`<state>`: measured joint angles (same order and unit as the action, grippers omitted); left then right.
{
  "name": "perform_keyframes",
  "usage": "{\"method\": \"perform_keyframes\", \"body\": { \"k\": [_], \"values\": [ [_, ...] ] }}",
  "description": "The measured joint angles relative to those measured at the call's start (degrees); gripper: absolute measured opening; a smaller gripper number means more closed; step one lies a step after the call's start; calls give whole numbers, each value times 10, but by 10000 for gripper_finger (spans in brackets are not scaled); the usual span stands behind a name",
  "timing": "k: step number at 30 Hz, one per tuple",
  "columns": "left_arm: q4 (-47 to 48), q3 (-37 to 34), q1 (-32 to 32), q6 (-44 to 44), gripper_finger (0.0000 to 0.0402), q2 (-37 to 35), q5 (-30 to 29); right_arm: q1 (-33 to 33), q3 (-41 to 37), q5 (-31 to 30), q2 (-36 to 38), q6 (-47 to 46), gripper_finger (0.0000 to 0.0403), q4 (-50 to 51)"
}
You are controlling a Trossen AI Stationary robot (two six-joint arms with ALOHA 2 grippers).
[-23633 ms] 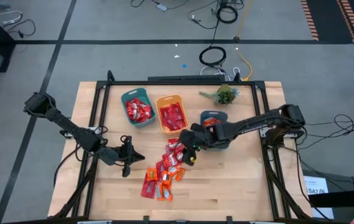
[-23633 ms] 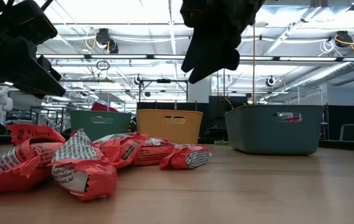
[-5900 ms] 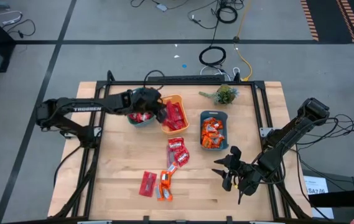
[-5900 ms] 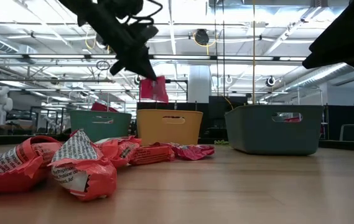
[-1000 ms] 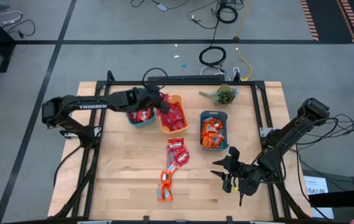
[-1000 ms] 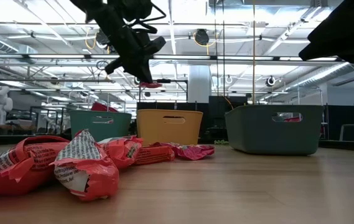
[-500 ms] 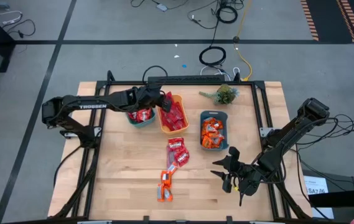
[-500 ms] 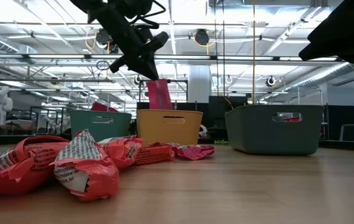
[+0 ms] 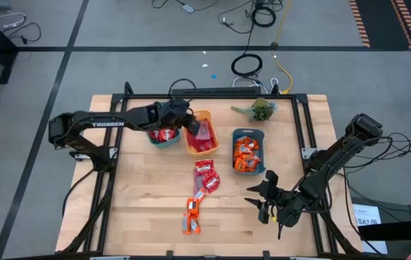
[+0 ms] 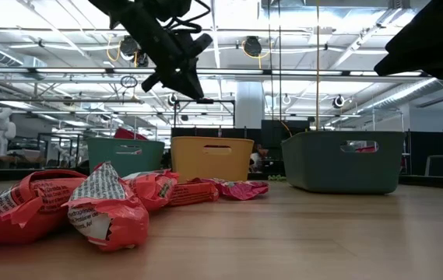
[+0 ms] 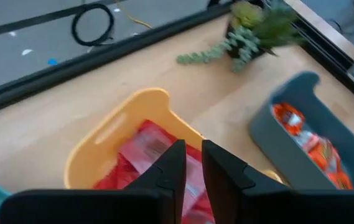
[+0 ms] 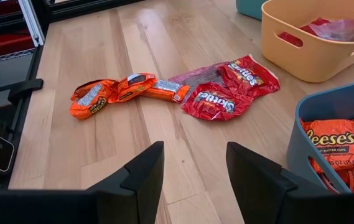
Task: Sort candy
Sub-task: Put the red pack of candy into the light blue bin
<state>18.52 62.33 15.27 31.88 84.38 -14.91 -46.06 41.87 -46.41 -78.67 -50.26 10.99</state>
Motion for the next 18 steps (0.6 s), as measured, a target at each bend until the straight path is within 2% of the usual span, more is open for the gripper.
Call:
{"method": "perform_keyframes", "body": {
  "k": [6, 18],
  "values": [
    [-1, 0, -58, -43, 61, 0, 1, 0, 0, 0, 0, 0, 165, 0],
    [0, 0, -162, -42, 61, 0, -2, 0, 0, 0, 0, 0, 165, -5]
  ]
}}
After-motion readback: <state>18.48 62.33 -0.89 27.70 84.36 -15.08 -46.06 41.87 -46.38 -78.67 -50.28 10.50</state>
